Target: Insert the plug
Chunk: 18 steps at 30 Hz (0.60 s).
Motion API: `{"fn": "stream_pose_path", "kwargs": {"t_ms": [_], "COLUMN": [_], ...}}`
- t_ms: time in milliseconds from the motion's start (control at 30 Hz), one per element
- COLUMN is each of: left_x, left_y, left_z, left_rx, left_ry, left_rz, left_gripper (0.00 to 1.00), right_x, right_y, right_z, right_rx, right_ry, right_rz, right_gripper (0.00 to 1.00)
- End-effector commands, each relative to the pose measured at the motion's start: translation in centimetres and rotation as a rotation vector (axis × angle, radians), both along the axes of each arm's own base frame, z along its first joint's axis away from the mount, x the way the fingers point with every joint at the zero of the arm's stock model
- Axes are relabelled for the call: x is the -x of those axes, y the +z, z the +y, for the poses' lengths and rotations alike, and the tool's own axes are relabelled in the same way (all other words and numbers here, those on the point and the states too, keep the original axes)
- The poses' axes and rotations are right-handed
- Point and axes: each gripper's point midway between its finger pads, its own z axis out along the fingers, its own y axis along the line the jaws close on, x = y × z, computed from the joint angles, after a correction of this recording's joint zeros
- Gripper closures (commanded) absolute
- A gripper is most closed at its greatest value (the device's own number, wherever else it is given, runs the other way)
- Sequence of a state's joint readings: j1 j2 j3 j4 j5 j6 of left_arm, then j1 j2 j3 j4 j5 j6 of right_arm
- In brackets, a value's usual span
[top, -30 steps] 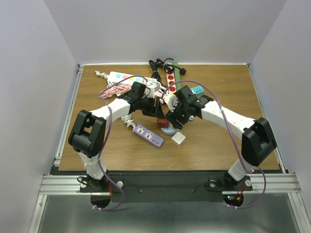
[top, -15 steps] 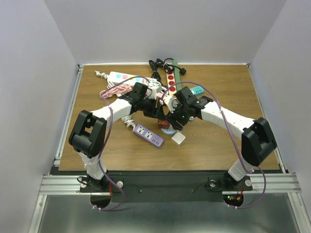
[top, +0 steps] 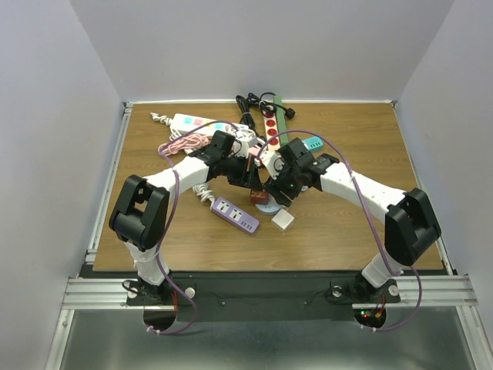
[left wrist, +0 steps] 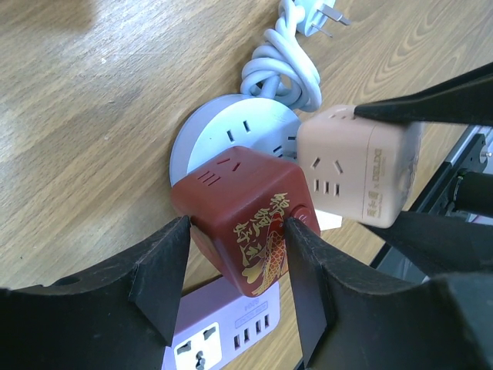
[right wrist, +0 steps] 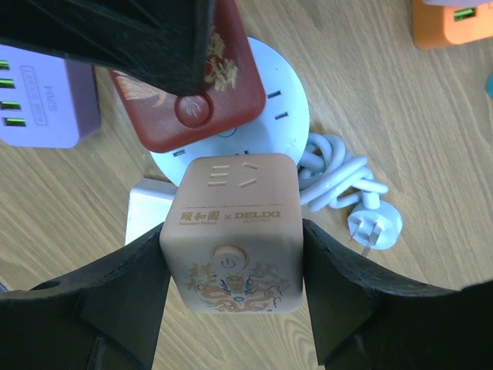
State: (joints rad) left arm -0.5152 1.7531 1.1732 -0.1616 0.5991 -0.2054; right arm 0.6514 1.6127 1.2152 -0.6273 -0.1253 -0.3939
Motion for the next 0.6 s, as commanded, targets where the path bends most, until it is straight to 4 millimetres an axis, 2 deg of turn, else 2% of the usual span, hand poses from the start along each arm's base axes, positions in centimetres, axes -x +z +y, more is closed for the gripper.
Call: {"fn": "stream_pose_path", "kwargs": {"t_ms": [0,300,567], "left_x": [-0.7,-0.7,-1.2], "left_y": [-0.3,-0.4,-0.6], "left_z": [0.2,0.3,0.1], "left_rx": [-0.041,-0.045,-0.05], "left_ry": [-0.002,-0.007,-0.001], "left_rz": [-0.038,-0.036,-0.037], "left_gripper": [0.39,0.39,0.39], "right_x": [-1.2,-1.1,0.5], "right_y": [0.5,-0.1,0.0], "right_z": [-1.8,-1.1,-0.1], "right_rx": [0.042,0.017,-0.054], "right_ry": [-0.038,-0.024,0.009], "right_rz": [-0.057,-0.019,0.038], "right_gripper": [1.0,1.0,1.0]}}
